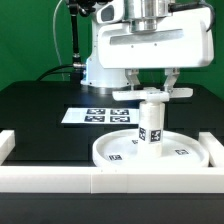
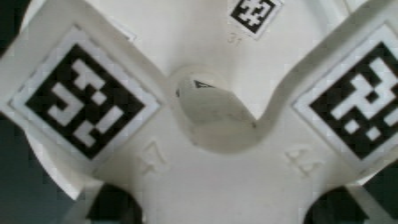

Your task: Assemble round table

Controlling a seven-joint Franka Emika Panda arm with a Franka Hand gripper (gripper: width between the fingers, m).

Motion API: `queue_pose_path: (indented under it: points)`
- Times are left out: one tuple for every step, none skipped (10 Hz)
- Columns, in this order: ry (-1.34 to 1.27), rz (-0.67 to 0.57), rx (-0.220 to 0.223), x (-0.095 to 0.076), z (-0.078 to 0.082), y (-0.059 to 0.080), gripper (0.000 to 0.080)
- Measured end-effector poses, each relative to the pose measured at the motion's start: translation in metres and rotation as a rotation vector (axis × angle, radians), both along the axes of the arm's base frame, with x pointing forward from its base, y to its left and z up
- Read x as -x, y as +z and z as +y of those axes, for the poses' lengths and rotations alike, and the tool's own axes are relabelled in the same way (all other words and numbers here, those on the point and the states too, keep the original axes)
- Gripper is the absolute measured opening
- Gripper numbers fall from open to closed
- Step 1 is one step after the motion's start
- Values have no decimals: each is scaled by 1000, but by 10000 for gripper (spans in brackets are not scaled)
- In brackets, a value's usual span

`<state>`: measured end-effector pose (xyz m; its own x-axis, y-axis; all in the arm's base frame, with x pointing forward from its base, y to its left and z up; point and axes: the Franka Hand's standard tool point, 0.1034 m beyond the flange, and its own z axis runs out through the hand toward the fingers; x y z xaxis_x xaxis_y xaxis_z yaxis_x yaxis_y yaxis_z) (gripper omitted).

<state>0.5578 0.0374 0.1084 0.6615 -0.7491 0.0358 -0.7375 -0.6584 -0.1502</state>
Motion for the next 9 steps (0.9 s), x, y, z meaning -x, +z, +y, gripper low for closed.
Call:
queue_pose_path:
  points:
    - [-74, 7, -11, 0, 1, 0, 442]
    - [-204, 15, -42, 0, 1, 0, 442]
    - [-310, 22, -69, 0, 1, -1, 442]
    - [-386, 29, -80, 0, 1, -1, 442]
    - [-480, 40, -94, -1, 1, -1, 442]
    - [-542, 46, -104, -1, 1, -1, 442]
    - [-598, 51, -119, -1, 1, -1, 442]
    - [-712, 59, -143, -1, 1, -1, 442]
    - [-798, 70, -157, -1, 1, -1, 442]
